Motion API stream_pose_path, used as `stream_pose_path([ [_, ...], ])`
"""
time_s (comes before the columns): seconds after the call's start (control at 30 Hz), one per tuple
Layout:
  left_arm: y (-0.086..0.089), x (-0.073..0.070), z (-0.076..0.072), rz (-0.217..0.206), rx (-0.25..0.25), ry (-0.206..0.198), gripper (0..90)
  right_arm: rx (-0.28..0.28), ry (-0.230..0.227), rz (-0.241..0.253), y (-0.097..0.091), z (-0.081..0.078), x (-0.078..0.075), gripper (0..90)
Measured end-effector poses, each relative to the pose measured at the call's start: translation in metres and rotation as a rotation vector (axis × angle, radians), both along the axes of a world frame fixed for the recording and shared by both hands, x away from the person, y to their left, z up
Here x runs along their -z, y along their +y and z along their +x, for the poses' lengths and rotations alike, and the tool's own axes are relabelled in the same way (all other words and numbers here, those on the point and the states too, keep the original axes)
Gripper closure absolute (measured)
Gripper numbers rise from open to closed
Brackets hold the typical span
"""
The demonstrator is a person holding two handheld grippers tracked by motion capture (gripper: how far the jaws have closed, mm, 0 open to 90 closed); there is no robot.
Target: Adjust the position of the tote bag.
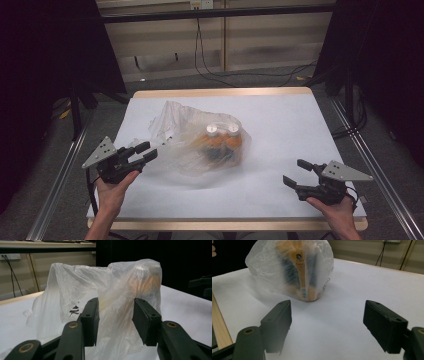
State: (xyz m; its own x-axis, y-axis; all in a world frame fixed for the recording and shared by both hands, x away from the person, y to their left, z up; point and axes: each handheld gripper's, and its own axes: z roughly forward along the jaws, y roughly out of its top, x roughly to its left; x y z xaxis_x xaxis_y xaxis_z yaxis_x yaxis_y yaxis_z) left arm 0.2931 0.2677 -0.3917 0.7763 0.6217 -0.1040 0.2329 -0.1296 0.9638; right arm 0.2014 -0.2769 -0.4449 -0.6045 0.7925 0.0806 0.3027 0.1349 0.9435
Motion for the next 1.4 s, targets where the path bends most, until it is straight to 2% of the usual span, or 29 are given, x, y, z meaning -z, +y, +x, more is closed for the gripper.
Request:
stream_pose_path([
  [0.03,-0.001,-0.001,0.003,0.012,-0.002,-0.004,58.5,-0.005,0.005,0.001,0.000,0.000,0.000,23.1],
  [0.1,-0.005,-0.004,0.008,-0.012,0.017,0.008,61.3,-0.009,0.005,-0.001,0.001,0.001,0.000,23.4],
  [0.13,-0.007,-0.006,0.011,-0.030,0.043,0.014,64.3,-0.009,0.006,0.001,0.002,0.001,0.000,23.5],
  [0.2,-0.013,-0.010,0.013,0.007,0.042,-0.011,66.5,-0.012,0.009,0.000,0.002,0.002,0.000,23.5],
  [0.23,-0.017,-0.013,0.015,0.053,0.036,-0.022,67.0,-0.015,0.011,0.000,0.002,0.002,0.000,23.5],
  [0.3,-0.022,-0.016,0.018,0.033,0.063,-0.020,68.2,-0.018,0.017,-0.001,0.002,0.002,0.000,23.5],
  [0.33,-0.025,-0.018,0.020,0.057,0.066,-0.028,68.3,-0.019,0.018,-0.001,0.002,0.002,0.000,23.5],
  [0.47,-0.034,-0.020,0.033,0.090,0.093,-0.014,68.2,-0.028,0.022,-0.004,0.003,0.002,0.000,23.4],
  [0.53,-0.036,-0.018,0.042,0.086,0.106,0.019,67.1,-0.030,0.026,0.000,0.003,0.003,0.000,23.4],
  [0.67,-0.039,-0.011,0.054,0.073,0.093,0.045,65.4,-0.033,0.029,-0.002,0.004,0.004,0.001,23.4],
  [0.73,-0.040,-0.009,0.058,0.101,0.076,0.064,65.0,-0.035,0.029,-0.001,0.005,0.004,0.001,23.4],
  [0.8,-0.041,-0.005,0.061,0.098,0.086,0.073,65.1,-0.041,0.030,-0.002,0.004,0.005,0.001,23.4],
  [0.87,-0.043,-0.002,0.064,0.135,0.089,0.084,65.3,-0.040,0.034,0.003,0.005,0.005,0.001,23.4],
  [0.9,-0.044,0.000,0.064,0.129,0.096,0.089,65.0,-0.036,0.035,0.003,0.005,0.005,0.001,23.3],
  [0.97,-0.045,0.003,0.065,0.152,0.081,0.088,63.1,-0.042,0.034,-0.001,0.005,0.005,0.001,23.4],
  [1.1,-0.045,0.010,0.071,0.155,0.085,0.110,62.7,-0.041,0.041,0.009,0.005,0.005,0.002,23.2],
  [1.3,-0.049,0.016,0.081,0.136,0.095,0.140,59.2,-0.045,0.040,0.002,0.006,0.006,0.002,22.6],
  [1.33,-0.050,0.018,0.082,0.130,0.101,0.148,59.8,-0.044,0.041,0.004,0.007,0.005,0.002,22.6],
  [1.4,-0.052,0.019,0.082,0.156,0.092,0.144,65.3,-0.046,0.045,0.004,0.007,0.005,0.001,22.6],
])
